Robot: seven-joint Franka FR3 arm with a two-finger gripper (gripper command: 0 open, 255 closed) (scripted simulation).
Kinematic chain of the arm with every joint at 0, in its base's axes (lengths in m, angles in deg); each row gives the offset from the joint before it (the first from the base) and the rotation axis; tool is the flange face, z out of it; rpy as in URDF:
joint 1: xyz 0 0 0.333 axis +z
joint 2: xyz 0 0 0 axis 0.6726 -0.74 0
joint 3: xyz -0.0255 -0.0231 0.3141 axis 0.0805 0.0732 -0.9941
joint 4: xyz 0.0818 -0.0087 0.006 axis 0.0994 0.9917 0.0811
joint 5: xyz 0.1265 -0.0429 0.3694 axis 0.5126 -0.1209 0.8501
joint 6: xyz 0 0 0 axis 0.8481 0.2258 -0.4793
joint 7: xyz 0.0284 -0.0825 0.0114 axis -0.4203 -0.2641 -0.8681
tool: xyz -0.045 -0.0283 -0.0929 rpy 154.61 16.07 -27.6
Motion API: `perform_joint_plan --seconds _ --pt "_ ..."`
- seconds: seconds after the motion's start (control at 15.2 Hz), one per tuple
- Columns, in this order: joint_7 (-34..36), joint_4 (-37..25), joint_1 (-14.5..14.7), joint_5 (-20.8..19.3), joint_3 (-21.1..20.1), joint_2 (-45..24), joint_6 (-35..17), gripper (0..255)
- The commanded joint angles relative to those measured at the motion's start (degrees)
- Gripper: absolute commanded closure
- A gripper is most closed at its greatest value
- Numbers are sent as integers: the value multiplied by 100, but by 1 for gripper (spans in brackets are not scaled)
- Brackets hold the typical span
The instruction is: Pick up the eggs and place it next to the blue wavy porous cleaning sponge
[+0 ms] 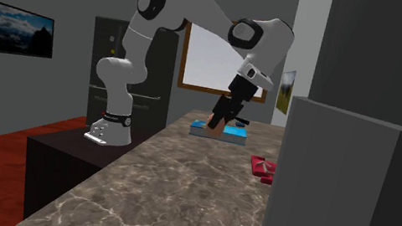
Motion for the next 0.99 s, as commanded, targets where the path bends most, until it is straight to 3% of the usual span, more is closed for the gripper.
perform_joint_plan --seconds 0.0,0.79,0.92 --pt "-19 -93 3 -4 3 33 126 255" --pt "-159 -803 16 -30 21 178 969 255" --pt "-43 -666 98 -24 -18 310 985 255"
